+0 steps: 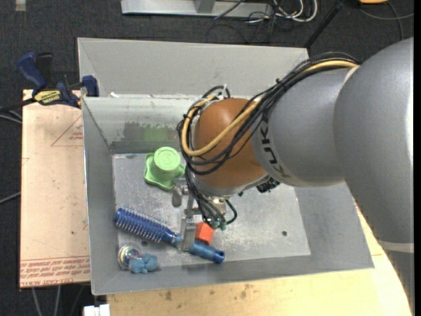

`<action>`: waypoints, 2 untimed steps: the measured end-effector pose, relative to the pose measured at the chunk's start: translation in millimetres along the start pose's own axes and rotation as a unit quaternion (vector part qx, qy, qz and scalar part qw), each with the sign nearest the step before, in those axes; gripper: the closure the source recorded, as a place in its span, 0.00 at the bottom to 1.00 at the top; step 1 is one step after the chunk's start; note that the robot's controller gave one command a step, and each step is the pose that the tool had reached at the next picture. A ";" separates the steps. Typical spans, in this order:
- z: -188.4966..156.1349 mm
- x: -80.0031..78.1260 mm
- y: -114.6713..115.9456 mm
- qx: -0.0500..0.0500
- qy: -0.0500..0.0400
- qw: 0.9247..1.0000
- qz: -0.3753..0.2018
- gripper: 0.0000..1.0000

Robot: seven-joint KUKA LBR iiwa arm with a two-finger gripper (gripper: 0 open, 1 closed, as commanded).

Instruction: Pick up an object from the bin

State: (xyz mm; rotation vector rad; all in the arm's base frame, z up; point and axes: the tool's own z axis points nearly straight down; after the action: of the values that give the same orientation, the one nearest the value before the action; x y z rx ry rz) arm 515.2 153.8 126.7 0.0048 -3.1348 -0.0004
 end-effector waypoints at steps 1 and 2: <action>59.9 -16.3 70.8 -0.002 -0.003 0.999 0.042 0.00; 25.0 -9.2 78.9 -0.002 -0.005 0.999 0.053 0.00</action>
Offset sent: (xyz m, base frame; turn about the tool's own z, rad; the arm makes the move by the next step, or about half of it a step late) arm 0.0172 0.0662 -0.0567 0.0909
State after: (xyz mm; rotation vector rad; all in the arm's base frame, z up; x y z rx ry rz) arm 523.9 232.7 101.6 -0.1623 -3.1407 -0.0050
